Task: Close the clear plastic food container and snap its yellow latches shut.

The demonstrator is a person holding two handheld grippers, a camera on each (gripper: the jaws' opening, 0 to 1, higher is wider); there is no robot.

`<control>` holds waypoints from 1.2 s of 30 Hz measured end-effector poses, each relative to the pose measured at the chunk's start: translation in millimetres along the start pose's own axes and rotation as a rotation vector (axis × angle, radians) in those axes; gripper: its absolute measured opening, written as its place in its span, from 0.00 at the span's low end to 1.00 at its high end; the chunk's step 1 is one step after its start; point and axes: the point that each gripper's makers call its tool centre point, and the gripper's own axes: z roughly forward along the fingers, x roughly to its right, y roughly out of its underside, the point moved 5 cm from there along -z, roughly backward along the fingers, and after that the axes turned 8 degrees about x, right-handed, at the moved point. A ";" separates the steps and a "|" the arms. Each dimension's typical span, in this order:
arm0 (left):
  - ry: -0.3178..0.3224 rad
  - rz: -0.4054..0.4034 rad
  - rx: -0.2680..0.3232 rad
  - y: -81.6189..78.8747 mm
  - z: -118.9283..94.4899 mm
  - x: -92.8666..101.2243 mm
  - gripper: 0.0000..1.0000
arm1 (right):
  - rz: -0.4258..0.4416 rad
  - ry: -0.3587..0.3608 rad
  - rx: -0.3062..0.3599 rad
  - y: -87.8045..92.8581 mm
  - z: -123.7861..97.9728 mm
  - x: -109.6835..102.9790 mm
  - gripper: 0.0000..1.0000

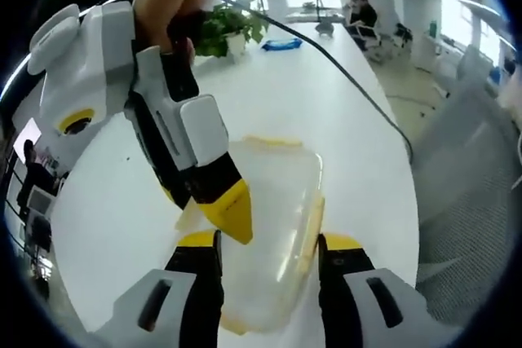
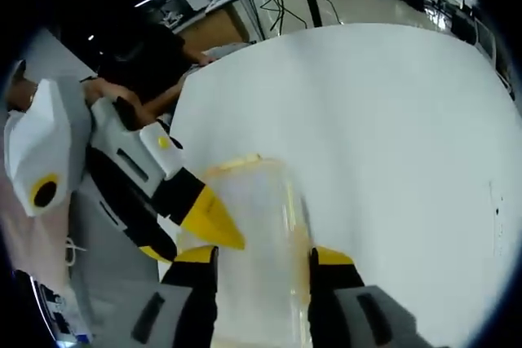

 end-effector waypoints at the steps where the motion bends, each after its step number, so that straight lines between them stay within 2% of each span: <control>1: -0.007 0.006 0.001 0.7 0.0 0.8 0.42 | -0.020 0.005 0.000 -0.2 -0.2 -0.5 0.42; 3: -0.015 0.008 0.002 0.6 0.2 0.9 0.42 | -0.026 0.014 0.012 0.0 -1.1 -0.9 0.42; 6: -0.063 0.104 -0.007 2.1 2.4 3.7 0.41 | -0.022 0.029 0.035 -0.6 -0.9 -0.1 0.43; 7: -0.065 0.079 -0.001 2.5 2.5 6.1 0.40 | -0.019 0.031 0.039 -0.5 -0.8 -1.6 0.43; 8: -0.059 0.100 0.000 -0.5 0.6 4.1 0.40 | -0.016 0.039 0.041 -3.2 -0.5 -2.2 0.44; 10: -0.051 0.088 0.007 -5.0 0.6 3.1 0.40 | -0.021 0.045 0.042 -3.9 -0.3 -2.6 0.44; 16: -0.049 0.081 0.002 -0.6 4.8 3.5 0.41 | -0.022 0.060 0.060 -2.4 -1.3 -2.5 0.46; 21: -0.047 0.076 -0.014 -0.6 4.6 3.5 0.41 | -0.046 0.108 0.071 -3.4 -1.4 -7.4 0.47; 29: -0.033 0.066 -0.017 -0.8 2.6 2.8 0.42 | -0.047 0.141 0.120 -1.3 -3.1 -9.3 0.49; 36: -0.030 0.068 -0.021 -1.8 2.2 3.3 0.43 | -0.067 0.197 0.189 1.9 -6.4 -13.4 0.49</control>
